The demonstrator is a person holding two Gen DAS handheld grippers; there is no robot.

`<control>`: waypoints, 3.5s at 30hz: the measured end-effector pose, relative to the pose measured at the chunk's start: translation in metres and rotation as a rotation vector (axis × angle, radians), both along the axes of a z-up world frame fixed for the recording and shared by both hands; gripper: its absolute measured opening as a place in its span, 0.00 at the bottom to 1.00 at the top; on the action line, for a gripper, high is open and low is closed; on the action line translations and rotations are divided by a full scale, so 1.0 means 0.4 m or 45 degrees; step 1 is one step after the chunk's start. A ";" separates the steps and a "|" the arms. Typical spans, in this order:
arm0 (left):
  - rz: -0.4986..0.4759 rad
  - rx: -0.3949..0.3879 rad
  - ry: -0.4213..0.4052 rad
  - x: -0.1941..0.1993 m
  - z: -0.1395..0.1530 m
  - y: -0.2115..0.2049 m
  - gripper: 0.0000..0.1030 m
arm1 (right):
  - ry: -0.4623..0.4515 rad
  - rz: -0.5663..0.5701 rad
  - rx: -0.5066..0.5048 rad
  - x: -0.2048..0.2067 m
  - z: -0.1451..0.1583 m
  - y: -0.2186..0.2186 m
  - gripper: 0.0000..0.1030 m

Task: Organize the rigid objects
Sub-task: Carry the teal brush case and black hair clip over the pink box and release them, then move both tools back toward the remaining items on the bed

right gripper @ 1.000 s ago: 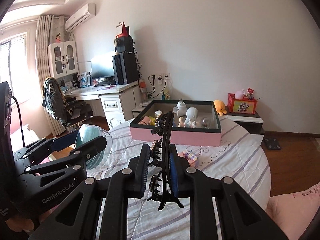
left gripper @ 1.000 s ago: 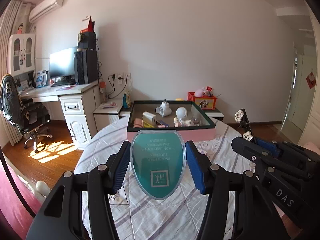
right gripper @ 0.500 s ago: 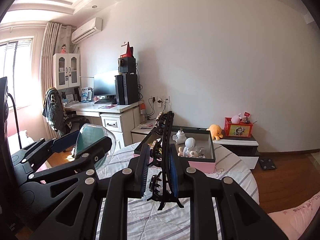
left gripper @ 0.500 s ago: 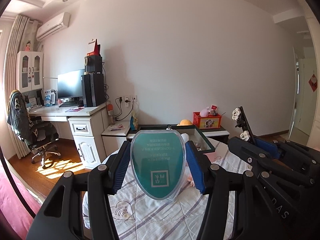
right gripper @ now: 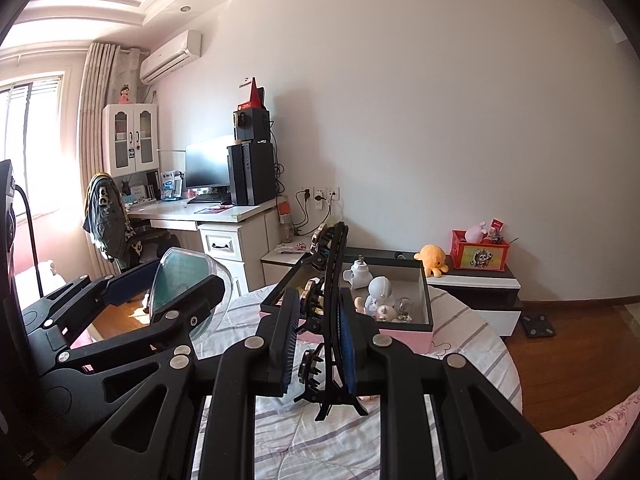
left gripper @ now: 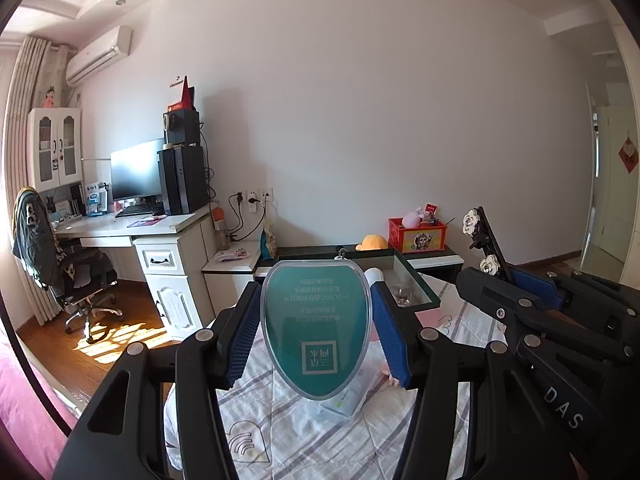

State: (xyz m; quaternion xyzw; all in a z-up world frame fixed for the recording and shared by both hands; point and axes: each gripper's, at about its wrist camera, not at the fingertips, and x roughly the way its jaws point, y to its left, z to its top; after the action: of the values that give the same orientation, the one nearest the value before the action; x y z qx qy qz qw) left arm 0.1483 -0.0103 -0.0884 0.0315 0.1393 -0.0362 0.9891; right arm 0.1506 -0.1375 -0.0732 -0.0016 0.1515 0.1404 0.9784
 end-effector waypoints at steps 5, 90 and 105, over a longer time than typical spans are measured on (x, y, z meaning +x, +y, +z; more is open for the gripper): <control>-0.028 0.028 0.033 0.125 0.000 -0.020 0.54 | 0.030 -0.004 -0.014 0.123 0.002 -0.013 0.19; 0.144 -0.040 -0.165 -0.245 0.086 0.101 1.00 | -0.174 -0.190 -0.014 -0.262 0.079 -0.015 1.00; 0.125 -0.004 -0.086 -0.177 0.041 0.086 1.00 | -0.080 -0.207 -0.007 -0.198 0.030 -0.034 1.00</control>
State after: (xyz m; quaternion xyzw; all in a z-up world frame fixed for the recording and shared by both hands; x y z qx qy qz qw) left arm 0.0777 0.0240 -0.0720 0.0245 0.1070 0.0134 0.9939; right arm 0.0715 -0.1510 -0.0610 0.0036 0.1209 0.0602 0.9908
